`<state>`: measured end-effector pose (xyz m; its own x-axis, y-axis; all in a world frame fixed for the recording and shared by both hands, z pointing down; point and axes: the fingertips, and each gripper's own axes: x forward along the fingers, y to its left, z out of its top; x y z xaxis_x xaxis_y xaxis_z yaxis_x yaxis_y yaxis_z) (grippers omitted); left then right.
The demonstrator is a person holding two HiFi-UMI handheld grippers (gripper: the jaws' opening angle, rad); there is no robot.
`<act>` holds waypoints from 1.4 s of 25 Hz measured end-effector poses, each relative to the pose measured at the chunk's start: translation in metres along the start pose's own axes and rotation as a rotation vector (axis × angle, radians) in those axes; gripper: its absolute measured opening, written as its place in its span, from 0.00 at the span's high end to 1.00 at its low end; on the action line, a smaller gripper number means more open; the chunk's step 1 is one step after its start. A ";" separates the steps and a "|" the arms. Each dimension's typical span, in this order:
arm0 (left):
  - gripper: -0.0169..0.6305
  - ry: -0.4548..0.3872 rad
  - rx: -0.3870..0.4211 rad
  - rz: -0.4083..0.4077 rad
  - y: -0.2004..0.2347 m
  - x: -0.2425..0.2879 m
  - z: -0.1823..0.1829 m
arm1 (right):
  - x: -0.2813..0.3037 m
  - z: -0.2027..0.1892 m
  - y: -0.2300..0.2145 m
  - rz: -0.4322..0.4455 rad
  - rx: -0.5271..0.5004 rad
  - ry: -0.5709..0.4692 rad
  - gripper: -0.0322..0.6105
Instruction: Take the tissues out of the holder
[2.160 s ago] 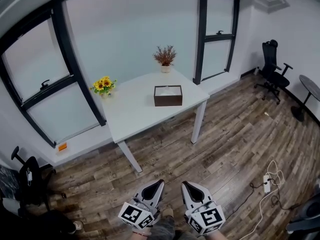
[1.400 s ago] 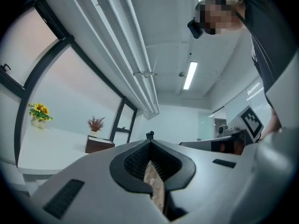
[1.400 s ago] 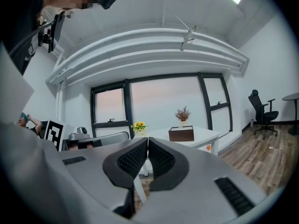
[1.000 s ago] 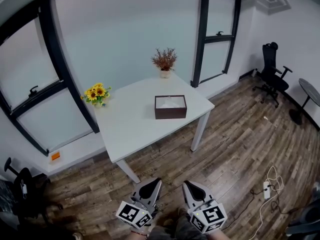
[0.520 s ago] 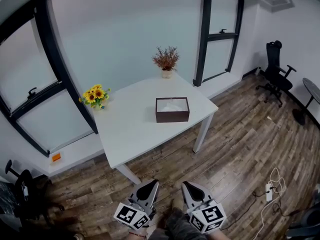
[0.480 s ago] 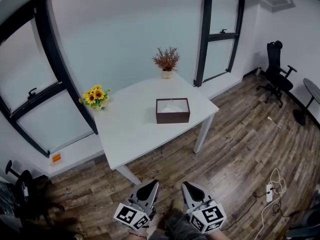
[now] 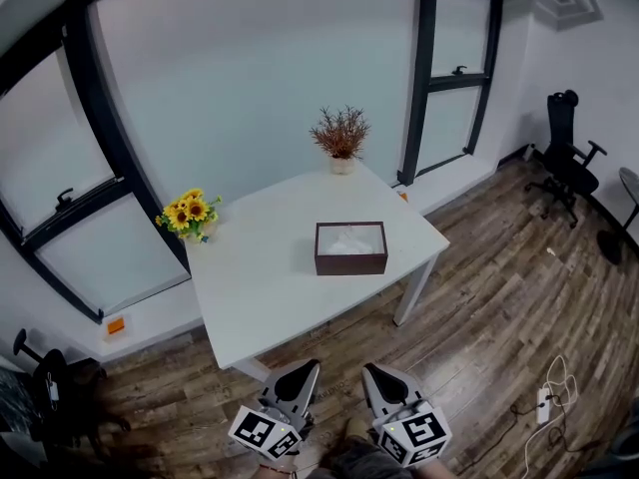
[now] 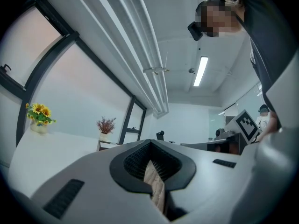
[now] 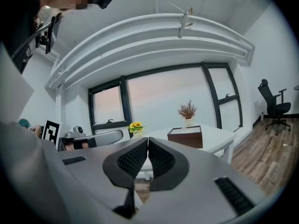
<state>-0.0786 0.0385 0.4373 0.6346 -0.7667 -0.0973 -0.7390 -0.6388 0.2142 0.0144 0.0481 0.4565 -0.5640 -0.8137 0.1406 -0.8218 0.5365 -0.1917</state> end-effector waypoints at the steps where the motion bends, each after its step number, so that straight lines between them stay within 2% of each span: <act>1: 0.96 0.001 0.002 0.002 0.004 0.007 0.000 | 0.006 0.002 -0.005 0.002 0.001 0.001 0.94; 13: 0.96 -0.007 0.031 0.004 0.029 0.084 0.005 | 0.050 0.023 -0.068 0.020 -0.002 -0.009 0.94; 21: 0.96 0.005 0.035 0.007 0.028 0.096 0.004 | 0.056 0.023 -0.077 0.035 0.021 -0.016 0.94; 28: 0.96 0.018 0.029 0.002 0.044 0.114 0.002 | 0.075 0.023 -0.084 0.040 0.032 -0.001 0.94; 35: 0.96 0.016 0.007 -0.035 0.068 0.149 -0.001 | 0.107 0.027 -0.110 0.012 0.021 0.019 0.94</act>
<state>-0.0338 -0.1194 0.4383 0.6637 -0.7426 -0.0892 -0.7176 -0.6659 0.2043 0.0468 -0.1042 0.4662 -0.5753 -0.8028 0.1568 -0.8134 0.5411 -0.2136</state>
